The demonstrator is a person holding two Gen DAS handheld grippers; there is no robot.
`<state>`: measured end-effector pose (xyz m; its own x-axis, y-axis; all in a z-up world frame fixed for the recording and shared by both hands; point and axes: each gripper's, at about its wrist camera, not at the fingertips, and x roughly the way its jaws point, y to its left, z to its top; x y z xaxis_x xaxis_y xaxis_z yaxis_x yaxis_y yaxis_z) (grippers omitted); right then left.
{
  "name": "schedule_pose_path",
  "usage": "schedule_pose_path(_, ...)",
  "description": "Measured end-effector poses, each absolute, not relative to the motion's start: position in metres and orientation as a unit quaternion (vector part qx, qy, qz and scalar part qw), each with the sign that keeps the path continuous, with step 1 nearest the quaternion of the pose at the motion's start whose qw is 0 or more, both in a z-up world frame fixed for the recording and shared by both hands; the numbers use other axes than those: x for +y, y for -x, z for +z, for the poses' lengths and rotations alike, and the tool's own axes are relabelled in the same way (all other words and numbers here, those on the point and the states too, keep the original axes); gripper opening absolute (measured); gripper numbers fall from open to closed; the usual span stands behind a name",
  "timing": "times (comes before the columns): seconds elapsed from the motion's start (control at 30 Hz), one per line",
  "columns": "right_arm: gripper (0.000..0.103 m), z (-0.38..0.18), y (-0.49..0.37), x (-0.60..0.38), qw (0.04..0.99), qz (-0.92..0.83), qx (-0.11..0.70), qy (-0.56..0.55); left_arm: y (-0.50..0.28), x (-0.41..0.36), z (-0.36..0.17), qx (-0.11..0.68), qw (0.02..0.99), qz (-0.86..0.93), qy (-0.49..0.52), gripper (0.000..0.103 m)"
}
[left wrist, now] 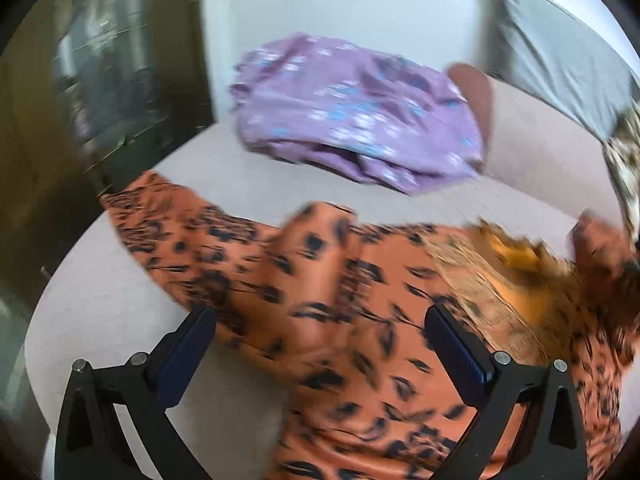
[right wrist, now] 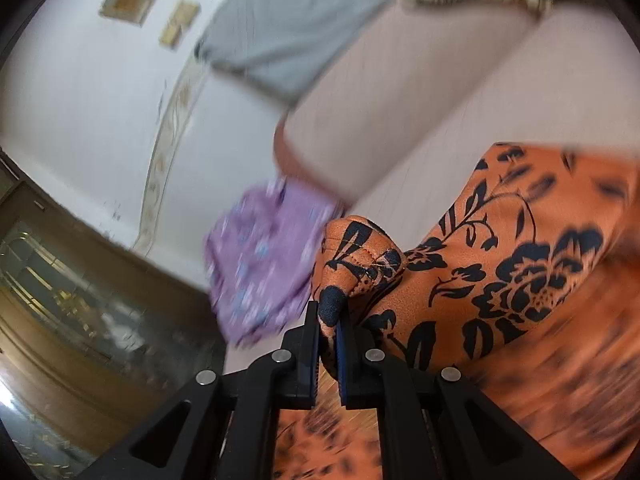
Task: Fold small clothes
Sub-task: 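Fold the gripped sleeve across the blouse body with the right tool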
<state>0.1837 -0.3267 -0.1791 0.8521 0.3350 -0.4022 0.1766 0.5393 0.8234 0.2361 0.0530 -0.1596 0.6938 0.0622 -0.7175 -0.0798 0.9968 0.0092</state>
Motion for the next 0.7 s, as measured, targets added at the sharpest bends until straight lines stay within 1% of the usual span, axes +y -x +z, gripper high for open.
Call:
schedule_pose_path(0.1,0.009,-0.213,-0.209,-0.27,0.804,0.08,0.311,-0.5,-0.24,0.072,-0.159,0.386,0.92,0.062,0.023,0.103)
schedule_pose_path(0.17,0.014,-0.233,-0.219,-0.232,0.791,0.092,0.354,-0.49,-0.244,0.082,-0.161,0.391,0.917,0.066,0.04,0.103)
schedule_pose_path(0.2,0.018,-0.241,-0.222,-0.213,0.784,0.103,0.378,-0.481,-0.245,0.087,-0.162,0.394,0.915,0.066,0.048,0.103)
schedule_pose_path(0.23,0.038,-0.249,-0.227,-0.197,0.775,0.118,0.405,-0.47,-0.245,0.088,-0.163,0.397,0.914,0.066,0.052,0.103)
schedule_pose_path(0.27,0.075,-0.254,-0.225,-0.189,0.768,0.13,0.42,-0.465,-0.246,0.088,-0.164,0.4,0.912,0.062,0.06,0.103)
schedule_pose_path(0.3,0.086,-0.256,-0.224,-0.182,0.763,0.146,0.429,-0.461,-0.247,0.088,-0.165,0.403,0.911,0.056,0.066,0.103)
schedule_pose_path(0.33,0.088,-0.253,-0.222,-0.18,0.766,0.151,0.425,-0.458,-0.248,0.086,-0.166,0.406,0.91,0.046,0.071,0.103)
schedule_pose_path(0.43,0.088,-0.239,-0.206,-0.191,0.787,0.162,0.419,-0.423,-0.25,0.076,-0.169,0.419,0.904,0.002,0.09,0.103)
schedule_pose_path(0.5,0.088,-0.223,-0.188,-0.215,0.816,0.143,0.407,-0.385,-0.252,0.066,-0.173,0.426,0.9,-0.013,0.093,0.103)
schedule_pose_path(0.57,0.083,-0.21,-0.165,-0.239,0.846,0.105,0.39,-0.347,-0.255,0.054,-0.178,0.432,0.897,-0.022,0.089,0.101)
schedule_pose_path(0.6,0.077,-0.204,-0.157,-0.254,0.859,0.085,0.381,-0.331,-0.257,0.049,-0.182,0.436,0.895,-0.031,0.089,0.092)
schedule_pose_path(0.63,0.063,-0.2,-0.151,-0.272,0.869,0.062,0.374,-0.317,-0.26,0.043,-0.186,0.443,0.891,-0.04,0.09,0.077)
schedule_pose_path(0.67,0.048,-0.198,-0.146,-0.289,0.872,0.046,0.373,-0.314,-0.264,0.035,-0.193,0.457,0.883,-0.051,0.09,0.068)
schedule_pose_path(0.7,0.041,-0.2,-0.136,-0.312,0.871,0.026,0.373,-0.318,-0.268,0.028,-0.2,0.472,0.875,-0.061,0.087,0.053)
